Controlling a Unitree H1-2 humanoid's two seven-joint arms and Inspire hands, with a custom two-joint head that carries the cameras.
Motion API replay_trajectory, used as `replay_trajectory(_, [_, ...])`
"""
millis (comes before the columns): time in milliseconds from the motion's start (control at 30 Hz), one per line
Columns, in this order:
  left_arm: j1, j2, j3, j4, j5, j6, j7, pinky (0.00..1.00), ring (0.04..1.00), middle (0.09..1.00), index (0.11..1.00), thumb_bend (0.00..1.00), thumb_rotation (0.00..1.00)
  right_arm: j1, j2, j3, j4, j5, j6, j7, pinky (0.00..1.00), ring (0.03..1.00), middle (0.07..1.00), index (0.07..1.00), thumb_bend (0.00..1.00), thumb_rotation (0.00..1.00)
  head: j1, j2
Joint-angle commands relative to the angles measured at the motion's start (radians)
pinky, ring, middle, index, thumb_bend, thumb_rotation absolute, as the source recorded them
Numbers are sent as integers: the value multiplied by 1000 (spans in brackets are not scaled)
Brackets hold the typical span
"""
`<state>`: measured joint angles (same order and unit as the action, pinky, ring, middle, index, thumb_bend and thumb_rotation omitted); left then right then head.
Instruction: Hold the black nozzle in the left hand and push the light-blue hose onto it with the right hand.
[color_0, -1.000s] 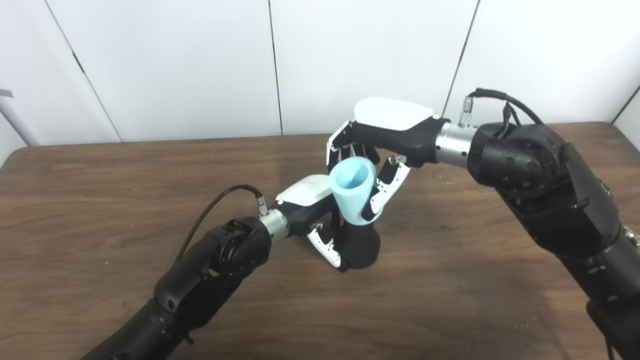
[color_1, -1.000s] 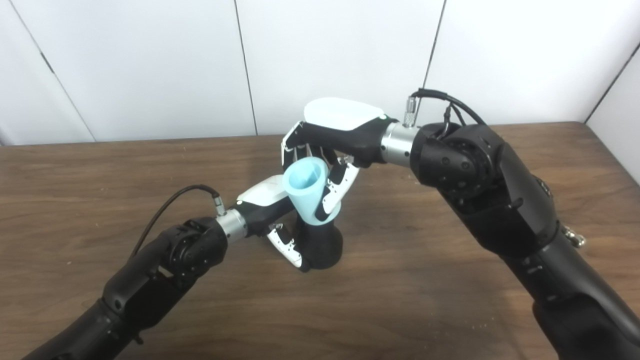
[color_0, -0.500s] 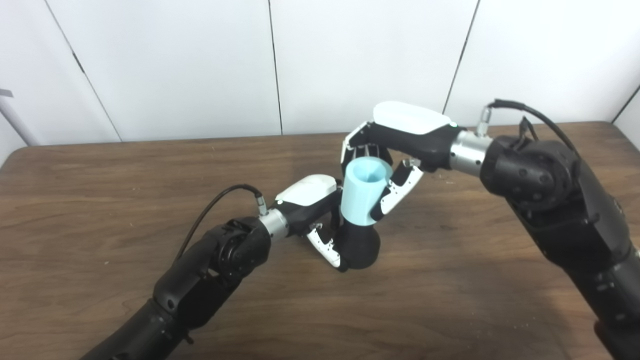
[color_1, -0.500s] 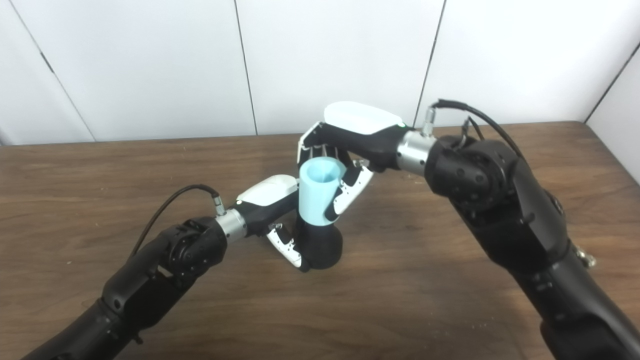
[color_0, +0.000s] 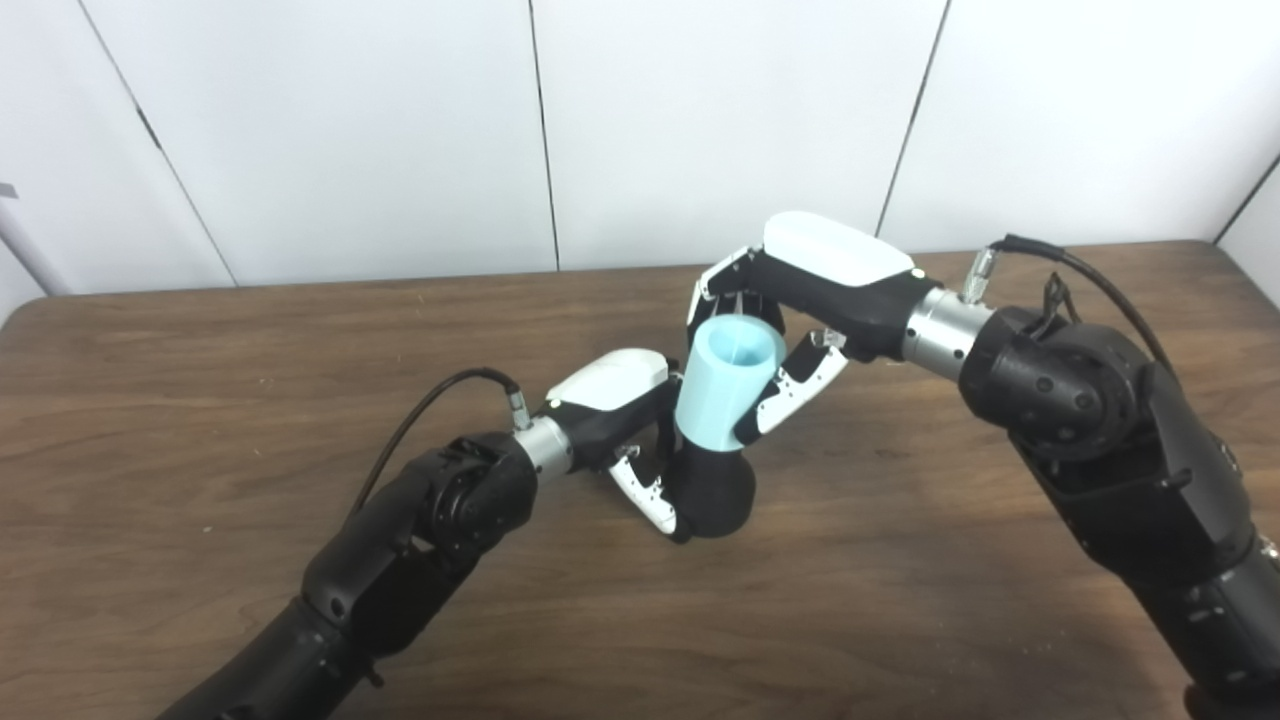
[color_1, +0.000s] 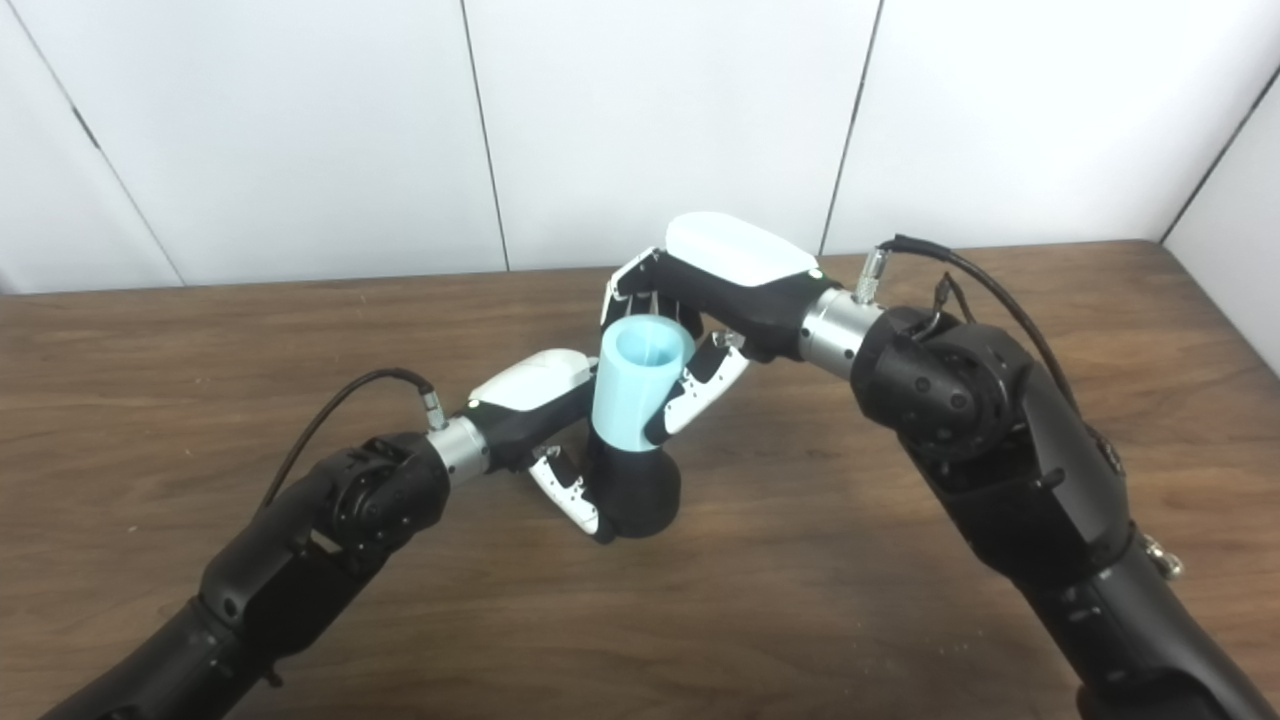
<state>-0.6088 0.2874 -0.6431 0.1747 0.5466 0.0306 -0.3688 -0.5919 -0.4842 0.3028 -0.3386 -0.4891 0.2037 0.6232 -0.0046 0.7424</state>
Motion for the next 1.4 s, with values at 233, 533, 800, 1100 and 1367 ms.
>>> replay_trajectory(233, [58,29,-39,49,29,21,-101,1000,606,494,477,525,0,-14,21,39,-25,-9,-21,22,337,391,482,515,516,0,1,2])
replay_trajectory(533, [63,29,-39,40,28,32,-109,1000,608,494,477,526,0,-31,-7,80,6,36,-48,83,313,369,456,537,511,0,4,8])
replay_trajectory(800, [62,34,-34,43,22,30,-113,1000,608,494,477,525,0,-21,-27,82,9,10,-19,84,309,364,458,539,510,0,-5,4])
replay_trajectory(1100, [60,34,-37,51,24,19,-107,1000,603,486,482,526,0,-16,-39,55,-61,3,46,91,433,583,761,789,821,43,-7,-2])
replay_trajectory(1367, [59,37,-38,50,25,18,-109,1000,602,486,482,526,0,-42,-43,10,-68,2,4,59,510,735,858,866,957,149,-7,-4])
